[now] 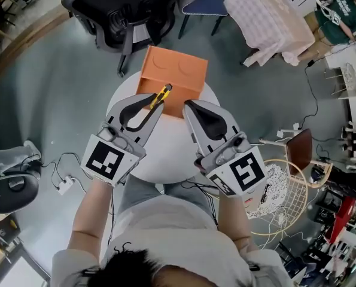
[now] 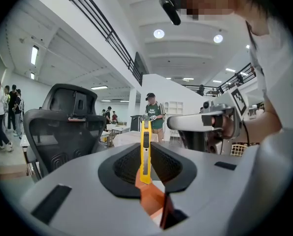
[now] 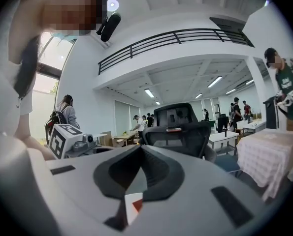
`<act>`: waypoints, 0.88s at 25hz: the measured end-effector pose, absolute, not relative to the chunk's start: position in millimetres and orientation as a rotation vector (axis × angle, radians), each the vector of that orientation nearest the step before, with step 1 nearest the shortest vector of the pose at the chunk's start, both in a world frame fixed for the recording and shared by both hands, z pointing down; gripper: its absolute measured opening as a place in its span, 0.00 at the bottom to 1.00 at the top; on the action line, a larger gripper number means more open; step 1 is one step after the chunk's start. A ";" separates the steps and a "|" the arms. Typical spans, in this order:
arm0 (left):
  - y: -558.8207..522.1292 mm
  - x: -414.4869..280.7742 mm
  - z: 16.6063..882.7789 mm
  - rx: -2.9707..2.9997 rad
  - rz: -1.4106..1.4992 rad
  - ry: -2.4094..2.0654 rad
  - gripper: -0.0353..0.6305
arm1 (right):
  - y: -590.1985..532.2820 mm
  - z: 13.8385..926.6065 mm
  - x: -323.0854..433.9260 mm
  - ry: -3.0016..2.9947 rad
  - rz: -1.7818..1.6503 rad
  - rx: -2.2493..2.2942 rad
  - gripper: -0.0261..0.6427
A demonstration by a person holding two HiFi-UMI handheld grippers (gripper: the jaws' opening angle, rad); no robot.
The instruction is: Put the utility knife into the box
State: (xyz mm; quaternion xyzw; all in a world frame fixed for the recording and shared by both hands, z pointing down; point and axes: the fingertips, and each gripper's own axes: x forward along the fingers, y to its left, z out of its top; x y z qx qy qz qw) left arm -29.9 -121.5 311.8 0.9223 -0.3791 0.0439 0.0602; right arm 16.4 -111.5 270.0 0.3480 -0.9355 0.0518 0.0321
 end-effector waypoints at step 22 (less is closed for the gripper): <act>-178.2 22.9 459.3 2.745 0.838 -0.949 0.15 | -160.4 321.3 70.4 -2.866 0.359 1.074 0.05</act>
